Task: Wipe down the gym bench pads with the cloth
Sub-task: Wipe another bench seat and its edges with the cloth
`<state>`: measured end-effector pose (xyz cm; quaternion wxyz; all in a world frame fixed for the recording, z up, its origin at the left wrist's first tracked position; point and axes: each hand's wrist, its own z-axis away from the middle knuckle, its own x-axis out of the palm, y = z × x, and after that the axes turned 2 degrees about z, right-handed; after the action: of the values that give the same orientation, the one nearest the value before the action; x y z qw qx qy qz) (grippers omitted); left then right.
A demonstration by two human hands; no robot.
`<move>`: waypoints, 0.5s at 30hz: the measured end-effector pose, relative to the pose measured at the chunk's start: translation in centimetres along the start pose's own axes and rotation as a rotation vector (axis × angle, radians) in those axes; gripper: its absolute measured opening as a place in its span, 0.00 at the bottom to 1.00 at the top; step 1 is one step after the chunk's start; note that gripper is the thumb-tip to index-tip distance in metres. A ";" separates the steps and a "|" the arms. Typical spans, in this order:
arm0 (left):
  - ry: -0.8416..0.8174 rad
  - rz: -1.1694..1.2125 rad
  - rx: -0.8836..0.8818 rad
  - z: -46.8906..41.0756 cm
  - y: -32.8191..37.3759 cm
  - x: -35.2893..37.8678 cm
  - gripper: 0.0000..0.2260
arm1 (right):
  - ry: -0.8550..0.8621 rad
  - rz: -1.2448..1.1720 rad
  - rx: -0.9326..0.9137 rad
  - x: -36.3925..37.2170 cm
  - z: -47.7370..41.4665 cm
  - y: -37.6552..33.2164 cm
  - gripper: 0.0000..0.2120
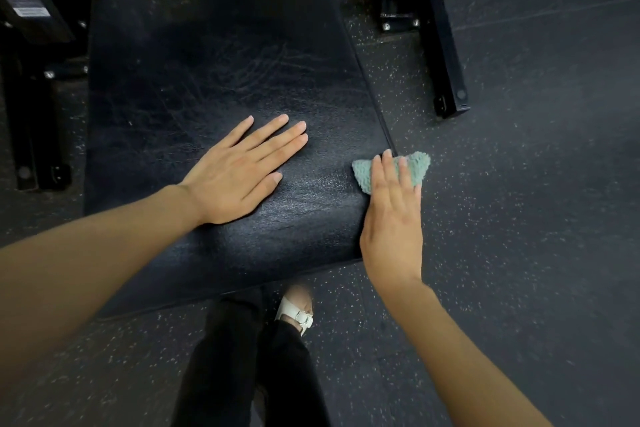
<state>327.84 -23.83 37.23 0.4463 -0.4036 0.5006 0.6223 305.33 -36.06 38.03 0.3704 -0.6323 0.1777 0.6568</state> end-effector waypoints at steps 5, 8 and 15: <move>-0.015 -0.014 0.038 -0.8 -0.6 -0.3 0.26 | 0.003 -0.003 -0.074 0.2 4.3 0.1 0.33; -0.014 -0.005 0.047 -1.1 -0.8 -0.3 0.26 | 0.010 0.000 -0.080 0.4 4.1 -0.1 0.33; -0.019 0.002 0.045 -1.5 -1.1 -0.3 0.26 | 0.010 -0.044 -0.104 0.3 -2.2 -1.2 0.30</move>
<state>329.09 -25.22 36.95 0.4595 -0.3868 0.5106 0.6152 307.72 -36.70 37.74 0.3506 -0.6579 0.1313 0.6535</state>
